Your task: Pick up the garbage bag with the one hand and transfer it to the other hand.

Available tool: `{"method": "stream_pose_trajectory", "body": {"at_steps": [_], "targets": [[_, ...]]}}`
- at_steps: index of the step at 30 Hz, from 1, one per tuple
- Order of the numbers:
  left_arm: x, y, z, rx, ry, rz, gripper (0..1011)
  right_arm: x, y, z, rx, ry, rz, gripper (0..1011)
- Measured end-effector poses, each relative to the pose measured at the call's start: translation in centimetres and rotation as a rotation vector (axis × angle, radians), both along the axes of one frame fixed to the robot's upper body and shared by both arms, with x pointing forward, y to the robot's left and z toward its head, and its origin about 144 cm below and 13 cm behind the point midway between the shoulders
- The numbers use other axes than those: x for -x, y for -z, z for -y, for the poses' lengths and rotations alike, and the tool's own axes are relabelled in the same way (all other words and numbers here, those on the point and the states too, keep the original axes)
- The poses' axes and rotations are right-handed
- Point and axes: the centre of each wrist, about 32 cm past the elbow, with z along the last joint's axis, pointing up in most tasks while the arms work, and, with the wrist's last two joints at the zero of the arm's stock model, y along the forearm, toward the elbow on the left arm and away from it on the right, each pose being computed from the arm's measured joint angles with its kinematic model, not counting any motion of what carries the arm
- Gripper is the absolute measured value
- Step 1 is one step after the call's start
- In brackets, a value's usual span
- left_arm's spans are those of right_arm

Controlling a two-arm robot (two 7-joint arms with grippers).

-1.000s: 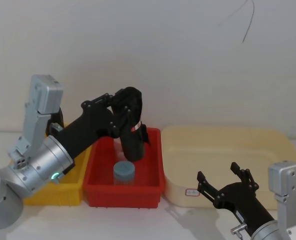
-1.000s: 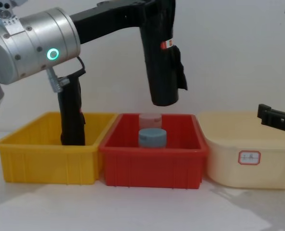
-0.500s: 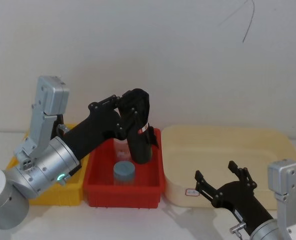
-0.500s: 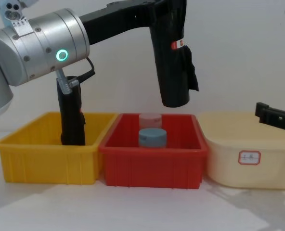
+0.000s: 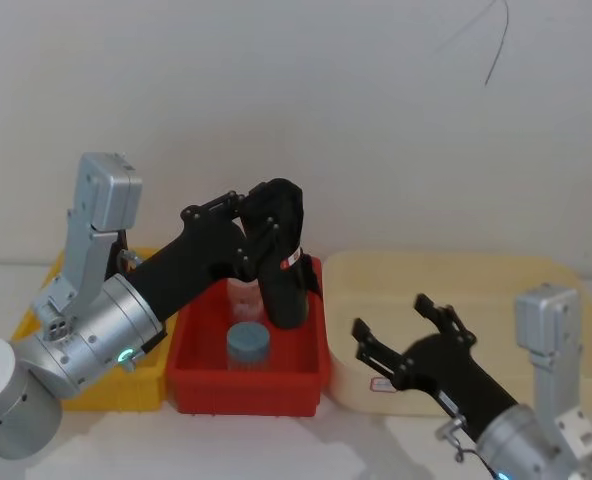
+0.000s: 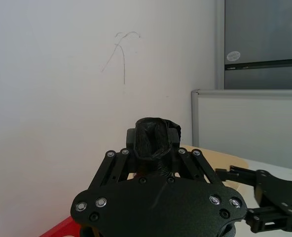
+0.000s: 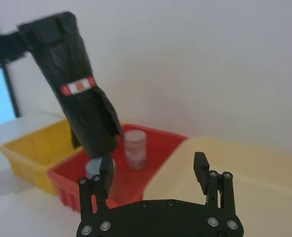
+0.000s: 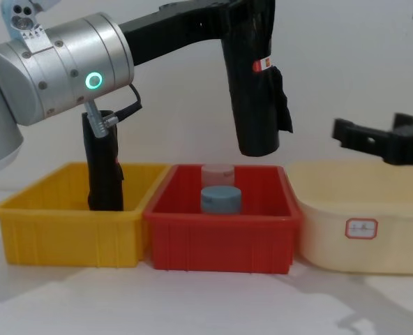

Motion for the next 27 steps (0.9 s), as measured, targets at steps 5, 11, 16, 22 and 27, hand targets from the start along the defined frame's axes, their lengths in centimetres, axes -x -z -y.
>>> {"method": "stream_pose_trajectory", "body": {"at_steps": [5,11,16,22,27], "targets": [[0.0,0.0,0.0,0.0,0.001,0.0,339,-1.6,-0.6,-0.6,-0.016,-0.061,0.007,1000],[0.0,0.0,0.1,0.001,0.003,0.0,339,-3.1,-0.9,-1.2,-0.027,-0.111,0.01,1000],[0.0,0.0,0.1,0.001,0.004,-0.001,339,-4.3,-0.9,-1.7,-0.034,-0.148,0.012,1000],[0.0,0.0,0.1,0.001,0.005,-0.001,339,-5.4,-0.9,-2.0,-0.036,-0.179,0.011,1000],[0.0,0.0,0.1,0.001,0.005,-0.001,339,-5.9,-0.8,-2.2,-0.035,-0.198,0.009,1000]]}}
